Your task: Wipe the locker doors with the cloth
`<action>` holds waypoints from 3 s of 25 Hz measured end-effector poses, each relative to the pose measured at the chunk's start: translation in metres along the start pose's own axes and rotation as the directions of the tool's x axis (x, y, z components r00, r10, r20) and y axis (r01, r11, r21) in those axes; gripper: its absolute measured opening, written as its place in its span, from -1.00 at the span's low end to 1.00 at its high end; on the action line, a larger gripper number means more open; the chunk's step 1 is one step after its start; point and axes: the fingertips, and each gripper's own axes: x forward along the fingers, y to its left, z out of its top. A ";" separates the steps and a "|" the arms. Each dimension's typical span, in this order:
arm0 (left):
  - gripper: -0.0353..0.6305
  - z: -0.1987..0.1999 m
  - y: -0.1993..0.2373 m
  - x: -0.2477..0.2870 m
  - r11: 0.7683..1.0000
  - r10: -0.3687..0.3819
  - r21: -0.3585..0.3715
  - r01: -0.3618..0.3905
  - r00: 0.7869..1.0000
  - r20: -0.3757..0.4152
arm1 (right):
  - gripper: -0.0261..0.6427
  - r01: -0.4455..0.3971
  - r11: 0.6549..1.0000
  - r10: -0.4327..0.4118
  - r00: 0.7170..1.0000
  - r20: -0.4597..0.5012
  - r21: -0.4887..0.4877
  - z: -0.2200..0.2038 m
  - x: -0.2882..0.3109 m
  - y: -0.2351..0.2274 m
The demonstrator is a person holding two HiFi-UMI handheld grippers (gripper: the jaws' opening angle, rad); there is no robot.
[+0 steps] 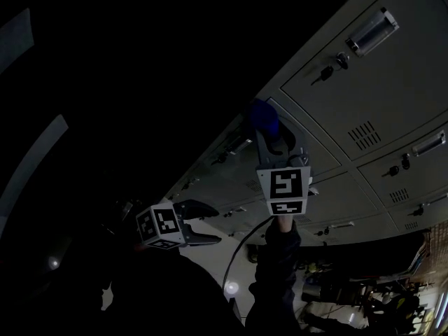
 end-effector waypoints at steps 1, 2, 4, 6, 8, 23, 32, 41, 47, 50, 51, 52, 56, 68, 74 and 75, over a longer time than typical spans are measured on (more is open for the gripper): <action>-0.11 -0.002 0.000 0.000 1.000 0.001 -0.002 -0.001 1.000 0.001 | -0.55 -0.011 1.000 0.011 1.000 -0.008 0.006 -0.005 0.002 0.006; -0.11 -0.004 0.000 0.000 1.000 0.005 -0.005 -0.005 1.000 0.004 | -0.55 -0.021 1.000 0.021 1.000 -0.017 0.012 -0.011 0.004 0.011; -0.11 -0.005 -0.001 -0.001 1.000 0.013 -0.013 -0.013 1.000 0.005 | -0.55 -0.039 0.999 0.040 0.999 -0.038 0.020 -0.022 0.007 0.022; -0.11 -0.004 -0.003 -0.004 1.000 0.019 -0.024 -0.019 1.000 0.001 | -0.55 -0.058 0.998 0.060 0.996 -0.061 0.027 -0.033 0.010 0.033; -0.11 -0.009 -0.002 -0.004 1.000 0.021 -0.023 -0.021 1.000 0.004 | -0.55 -0.072 0.997 0.075 0.994 -0.080 0.037 -0.044 0.012 0.042; -0.11 -0.017 0.000 -0.008 0.999 0.028 -0.038 -0.028 1.000 -0.006 | -0.56 -0.166 0.982 0.179 0.968 -0.174 0.087 -0.106 0.029 0.104; -0.11 -0.020 0.004 -0.014 0.998 0.045 -0.047 -0.046 0.999 -0.011 | -0.56 -0.212 0.967 0.237 0.951 -0.198 0.138 -0.133 0.040 0.132; -0.11 -0.016 0.005 -0.014 0.999 0.036 -0.028 -0.036 0.999 -0.013 | -0.56 -0.201 0.979 0.206 0.963 -0.175 0.043 -0.097 0.015 0.109; -0.11 -0.009 0.002 -0.008 1.000 0.011 -0.003 -0.011 1.000 -0.014 | -0.56 -0.103 0.994 0.099 0.992 -0.083 -0.045 -0.035 -0.024 0.048; -0.11 -0.007 0.000 -0.006 1.000 -0.004 0.000 0.004 1.000 -0.024 | -0.56 -0.038 0.998 0.035 0.998 -0.053 -0.057 -0.017 -0.036 0.012; -0.11 -0.006 -0.002 -0.005 1.000 -0.010 0.002 0.010 1.000 -0.027 | -0.56 -0.015 0.998 0.012 0.999 -0.049 -0.058 -0.013 -0.040 0.001; -0.11 -0.005 -0.003 -0.005 1.000 -0.015 0.005 0.015 1.000 -0.027 | -0.56 0.006 0.998 -0.009 0.999 -0.045 -0.059 -0.010 -0.043 -0.009; -0.11 -0.004 -0.005 -0.003 1.000 -0.024 0.010 0.025 0.999 -0.024 | -0.56 0.064 0.995 -0.068 0.997 -0.047 -0.072 -0.003 -0.049 -0.035; -0.11 -0.010 -0.003 -0.008 1.000 0.006 0.000 -0.006 1.000 -0.016 | -0.56 0.022 0.999 -0.028 0.991 -0.129 -0.048 -0.059 -0.030 0.007; -0.11 -0.015 -0.002 -0.011 1.000 0.015 -0.012 -0.015 0.999 -0.030 | -0.56 0.001 1.000 -0.003 0.988 -0.154 -0.016 -0.096 -0.021 0.035; -0.11 -0.016 -0.002 -0.011 1.000 0.017 -0.013 -0.017 0.999 -0.031 | -0.56 -0.005 1.000 0.003 0.987 -0.158 -0.010 -0.101 -0.020 0.040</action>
